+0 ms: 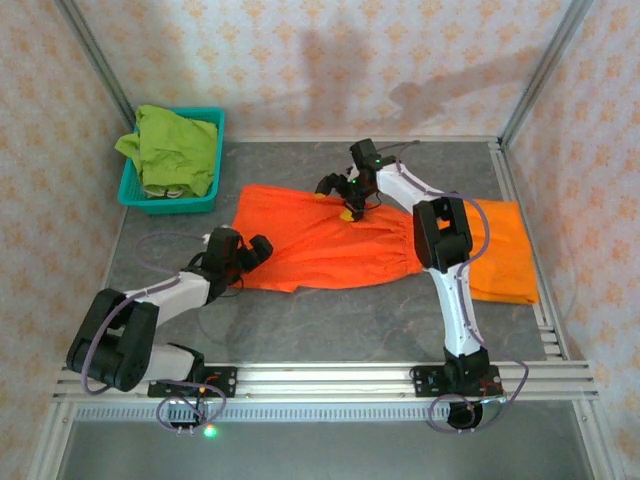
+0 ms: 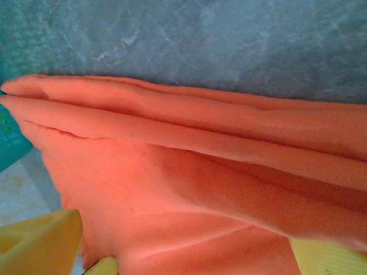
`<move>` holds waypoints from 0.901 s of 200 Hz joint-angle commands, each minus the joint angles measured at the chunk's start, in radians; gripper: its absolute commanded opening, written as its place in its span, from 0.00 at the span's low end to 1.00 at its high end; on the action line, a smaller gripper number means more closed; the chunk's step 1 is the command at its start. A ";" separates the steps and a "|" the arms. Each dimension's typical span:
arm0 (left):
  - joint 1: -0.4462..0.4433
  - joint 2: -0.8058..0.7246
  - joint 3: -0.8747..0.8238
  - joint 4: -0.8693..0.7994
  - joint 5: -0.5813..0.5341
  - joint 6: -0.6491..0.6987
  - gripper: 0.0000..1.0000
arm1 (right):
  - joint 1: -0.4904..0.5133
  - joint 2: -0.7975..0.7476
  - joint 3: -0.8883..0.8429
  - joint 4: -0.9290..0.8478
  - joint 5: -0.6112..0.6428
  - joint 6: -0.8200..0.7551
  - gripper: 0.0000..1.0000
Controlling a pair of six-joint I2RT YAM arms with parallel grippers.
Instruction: Fold and stack the shorts
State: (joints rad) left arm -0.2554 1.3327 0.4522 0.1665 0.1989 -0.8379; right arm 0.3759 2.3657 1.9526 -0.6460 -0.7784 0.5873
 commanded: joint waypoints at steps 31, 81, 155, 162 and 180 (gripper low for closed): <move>0.020 -0.067 -0.098 -0.071 -0.077 -0.016 1.00 | -0.007 0.062 0.077 -0.026 -0.013 0.036 0.95; 0.042 -0.309 0.027 -0.219 0.000 0.054 1.00 | 0.007 -0.194 -0.034 0.011 -0.007 -0.043 0.99; 0.038 -0.230 0.188 -0.179 0.156 0.068 1.00 | -0.071 -0.568 -0.487 0.103 0.072 -0.088 1.00; 0.039 -0.198 0.184 -0.158 0.156 0.067 1.00 | -0.094 -0.566 -0.498 0.098 0.072 -0.093 1.00; 0.038 -0.123 0.160 -0.102 0.149 0.057 1.00 | -0.159 -0.548 -0.516 0.103 0.074 -0.102 1.00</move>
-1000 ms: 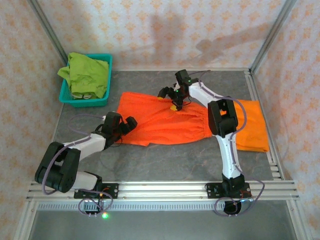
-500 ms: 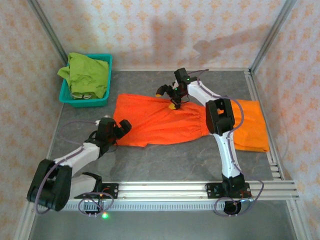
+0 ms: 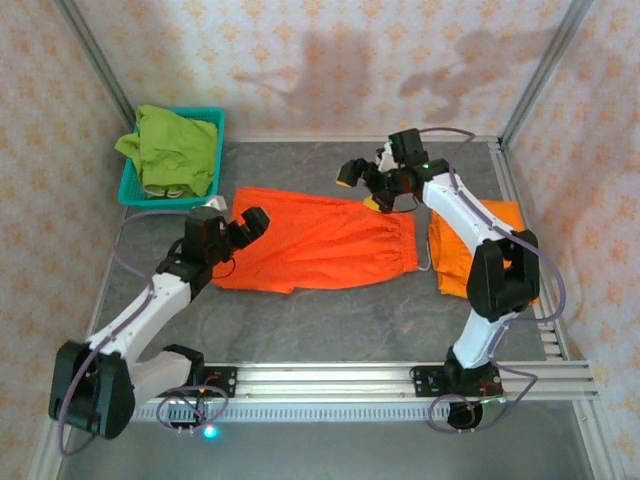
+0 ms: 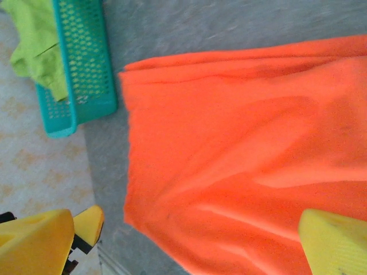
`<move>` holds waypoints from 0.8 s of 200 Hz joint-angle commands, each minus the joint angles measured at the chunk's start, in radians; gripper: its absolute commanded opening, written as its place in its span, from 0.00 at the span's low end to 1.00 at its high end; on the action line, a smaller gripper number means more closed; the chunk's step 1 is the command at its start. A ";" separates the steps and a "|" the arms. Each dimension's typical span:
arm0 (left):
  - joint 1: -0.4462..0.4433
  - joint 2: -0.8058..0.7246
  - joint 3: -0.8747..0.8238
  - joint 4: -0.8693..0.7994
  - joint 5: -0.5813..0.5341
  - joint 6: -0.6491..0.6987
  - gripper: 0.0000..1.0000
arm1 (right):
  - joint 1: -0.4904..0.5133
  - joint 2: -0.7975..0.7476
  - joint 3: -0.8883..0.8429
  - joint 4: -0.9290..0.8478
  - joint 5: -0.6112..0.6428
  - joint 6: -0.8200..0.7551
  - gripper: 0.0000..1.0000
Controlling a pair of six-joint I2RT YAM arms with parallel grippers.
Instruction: Fold and stack the shorts
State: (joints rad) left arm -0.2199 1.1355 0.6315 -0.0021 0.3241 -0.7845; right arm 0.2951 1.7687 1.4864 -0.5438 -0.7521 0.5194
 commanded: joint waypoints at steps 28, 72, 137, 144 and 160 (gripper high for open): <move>0.007 0.177 -0.056 0.132 -0.002 0.002 1.00 | -0.157 0.130 -0.035 0.020 0.003 -0.017 0.99; 0.046 0.241 -0.126 0.169 -0.078 0.006 1.00 | -0.204 0.270 0.006 0.023 0.012 -0.004 0.98; 0.121 0.197 -0.259 0.173 -0.113 -0.020 1.00 | -0.211 0.334 0.014 0.038 0.041 0.013 0.98; 0.130 0.180 -0.270 0.170 -0.117 -0.026 1.00 | -0.211 0.329 0.014 0.038 0.041 0.013 0.98; 0.146 0.129 -0.282 0.161 -0.105 -0.025 1.00 | -0.211 0.303 0.007 0.040 0.039 0.005 0.98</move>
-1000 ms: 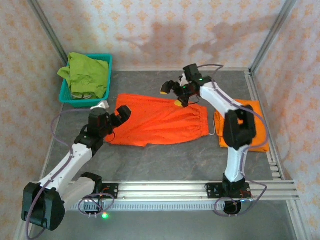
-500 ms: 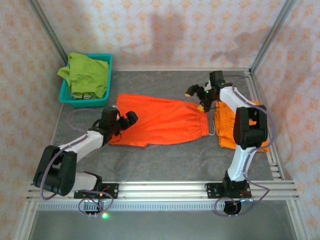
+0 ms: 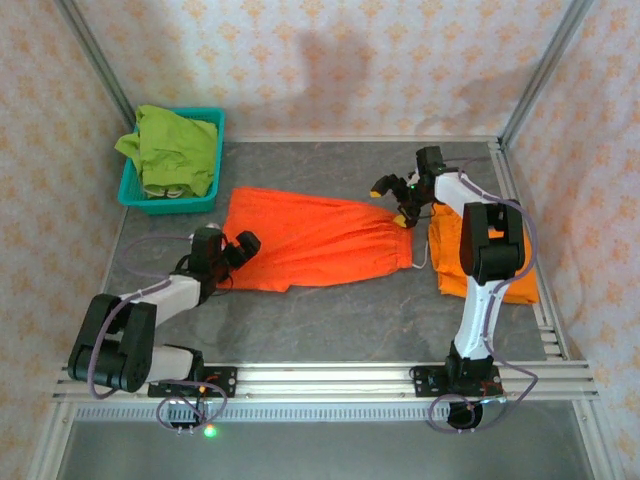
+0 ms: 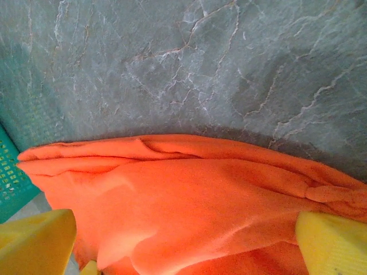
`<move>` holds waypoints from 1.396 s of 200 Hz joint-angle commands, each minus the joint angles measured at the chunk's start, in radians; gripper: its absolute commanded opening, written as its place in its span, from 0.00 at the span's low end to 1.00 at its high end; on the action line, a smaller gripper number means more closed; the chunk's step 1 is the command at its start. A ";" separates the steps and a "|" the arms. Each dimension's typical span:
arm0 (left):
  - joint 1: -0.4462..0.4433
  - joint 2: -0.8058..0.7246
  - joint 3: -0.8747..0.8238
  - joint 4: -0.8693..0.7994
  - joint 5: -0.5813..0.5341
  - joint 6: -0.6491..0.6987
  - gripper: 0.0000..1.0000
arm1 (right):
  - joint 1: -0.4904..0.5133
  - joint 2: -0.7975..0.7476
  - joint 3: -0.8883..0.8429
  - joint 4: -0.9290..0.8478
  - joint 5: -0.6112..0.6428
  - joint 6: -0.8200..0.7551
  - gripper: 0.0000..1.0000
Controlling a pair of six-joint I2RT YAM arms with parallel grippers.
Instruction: Fold and stack the shorts
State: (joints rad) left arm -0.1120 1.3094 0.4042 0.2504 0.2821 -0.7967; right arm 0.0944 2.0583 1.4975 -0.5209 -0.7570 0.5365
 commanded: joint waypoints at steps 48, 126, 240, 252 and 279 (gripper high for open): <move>0.040 -0.321 0.042 -0.278 -0.007 0.063 1.00 | -0.003 -0.234 -0.091 0.016 0.095 -0.065 1.00; 0.026 -0.448 0.159 -0.374 0.164 0.080 1.00 | 0.017 -0.484 -0.305 -0.181 0.458 -0.220 0.93; -0.097 -0.266 0.190 -0.334 0.160 0.100 1.00 | 0.054 -0.255 -0.276 -0.161 0.450 -0.248 0.60; -0.097 -0.265 0.189 -0.339 0.155 0.103 1.00 | 0.057 -0.240 -0.276 -0.152 0.451 -0.243 0.57; -0.098 -0.263 0.186 -0.346 0.146 0.107 1.00 | 0.069 -0.200 -0.277 -0.133 0.448 -0.236 0.50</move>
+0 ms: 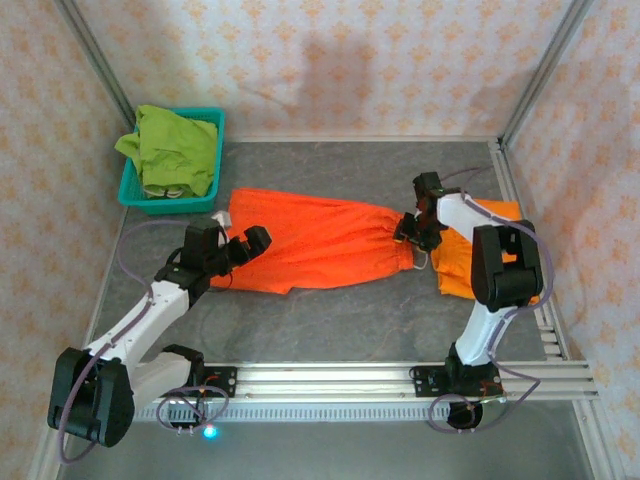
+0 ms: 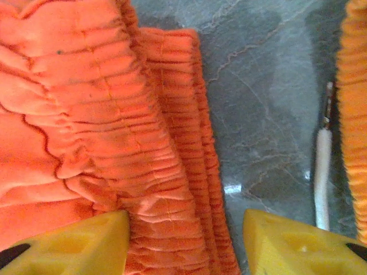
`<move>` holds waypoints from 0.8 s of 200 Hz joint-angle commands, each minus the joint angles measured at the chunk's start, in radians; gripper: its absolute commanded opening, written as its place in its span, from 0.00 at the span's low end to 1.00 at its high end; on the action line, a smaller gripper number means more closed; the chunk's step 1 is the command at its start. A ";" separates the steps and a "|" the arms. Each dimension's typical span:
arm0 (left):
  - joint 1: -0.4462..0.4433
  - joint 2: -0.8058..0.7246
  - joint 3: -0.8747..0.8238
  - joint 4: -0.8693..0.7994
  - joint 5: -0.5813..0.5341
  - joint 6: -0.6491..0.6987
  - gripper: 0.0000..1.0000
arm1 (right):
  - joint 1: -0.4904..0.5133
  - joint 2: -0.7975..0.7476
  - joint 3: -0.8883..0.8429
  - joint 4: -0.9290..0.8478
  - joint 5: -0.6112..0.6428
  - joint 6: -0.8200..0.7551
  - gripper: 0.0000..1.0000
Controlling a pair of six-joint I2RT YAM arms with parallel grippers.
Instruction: Fold and stack the shorts
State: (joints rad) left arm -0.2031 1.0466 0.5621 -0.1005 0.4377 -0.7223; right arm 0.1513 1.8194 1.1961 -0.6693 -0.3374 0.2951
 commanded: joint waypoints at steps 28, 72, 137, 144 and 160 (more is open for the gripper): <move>-0.007 0.004 0.028 0.005 -0.012 0.032 1.00 | 0.023 0.077 0.031 0.022 0.030 0.007 0.43; -0.007 0.006 0.029 -0.001 -0.017 0.034 1.00 | 0.028 0.095 0.032 0.026 0.065 -0.005 0.28; -0.008 -0.005 0.037 -0.007 -0.016 0.035 1.00 | 0.038 0.046 0.037 0.024 0.142 -0.030 0.05; -0.007 -0.007 0.040 -0.011 -0.017 0.036 1.00 | 0.038 0.028 0.037 0.025 0.146 -0.031 0.03; -0.007 -0.012 0.048 -0.026 -0.020 0.041 1.00 | 0.038 -0.021 0.040 0.032 0.143 -0.032 0.02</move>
State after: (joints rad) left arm -0.2031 1.0500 0.5652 -0.1036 0.4374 -0.7052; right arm 0.1890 1.8580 1.2430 -0.6449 -0.2752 0.2726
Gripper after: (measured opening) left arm 0.998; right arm 0.069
